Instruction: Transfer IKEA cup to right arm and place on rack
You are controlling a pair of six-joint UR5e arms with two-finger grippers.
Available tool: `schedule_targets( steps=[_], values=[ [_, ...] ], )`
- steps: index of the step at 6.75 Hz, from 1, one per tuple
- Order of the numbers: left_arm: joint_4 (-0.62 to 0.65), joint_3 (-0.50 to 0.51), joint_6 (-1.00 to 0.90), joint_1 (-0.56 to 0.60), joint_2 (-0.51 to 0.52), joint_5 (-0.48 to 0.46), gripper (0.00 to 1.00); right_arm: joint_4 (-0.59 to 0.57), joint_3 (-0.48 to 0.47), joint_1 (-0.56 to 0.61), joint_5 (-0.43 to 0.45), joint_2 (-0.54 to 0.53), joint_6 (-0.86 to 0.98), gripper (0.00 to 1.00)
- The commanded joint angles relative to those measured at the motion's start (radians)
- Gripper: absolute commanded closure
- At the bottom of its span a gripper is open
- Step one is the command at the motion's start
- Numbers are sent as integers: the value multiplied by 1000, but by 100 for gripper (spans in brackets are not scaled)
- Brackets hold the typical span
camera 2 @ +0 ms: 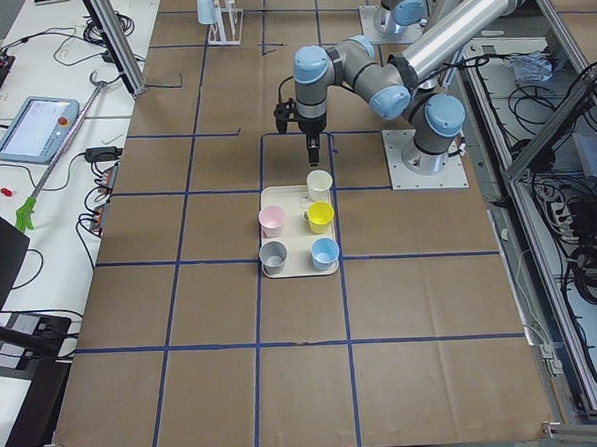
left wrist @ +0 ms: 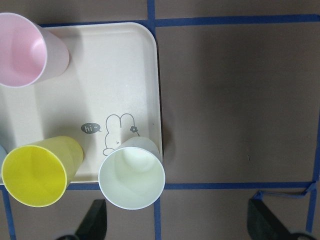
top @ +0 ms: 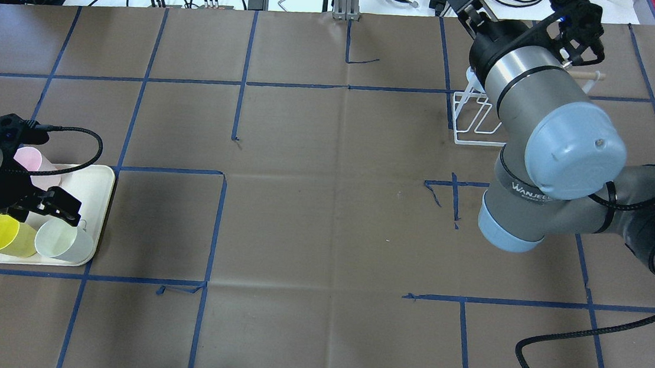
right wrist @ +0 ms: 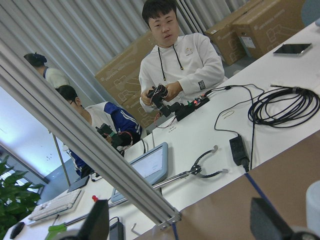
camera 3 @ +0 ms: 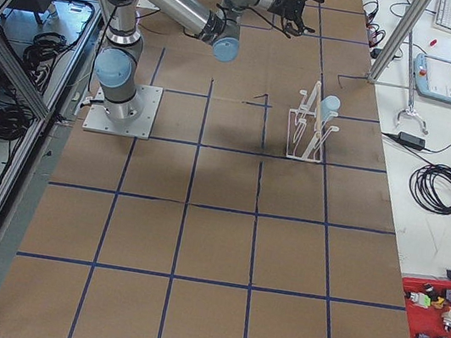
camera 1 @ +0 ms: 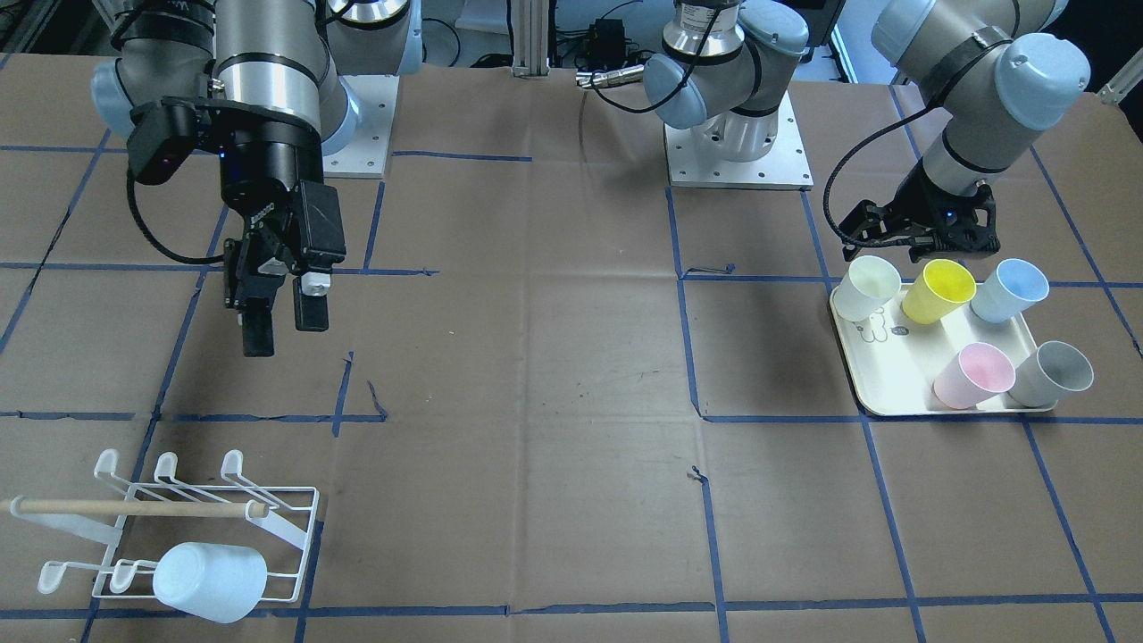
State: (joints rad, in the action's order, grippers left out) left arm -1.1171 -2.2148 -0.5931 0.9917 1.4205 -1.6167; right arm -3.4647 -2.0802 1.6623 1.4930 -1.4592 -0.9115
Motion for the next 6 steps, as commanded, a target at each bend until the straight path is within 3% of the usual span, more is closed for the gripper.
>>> schedule_targets(
  steps=[1,3,6],
  values=[
    [107,-78,-10,-15,31,3,2,-71,-49,71,1,-1,-279,0],
    [118,-80,-10,-13,67,30,2,-122,-70,77,-4,11,-446,0],
    [118,-79,-14,-13,80,21,8,-120,-70,79,7,16,-446,0]
  ],
)
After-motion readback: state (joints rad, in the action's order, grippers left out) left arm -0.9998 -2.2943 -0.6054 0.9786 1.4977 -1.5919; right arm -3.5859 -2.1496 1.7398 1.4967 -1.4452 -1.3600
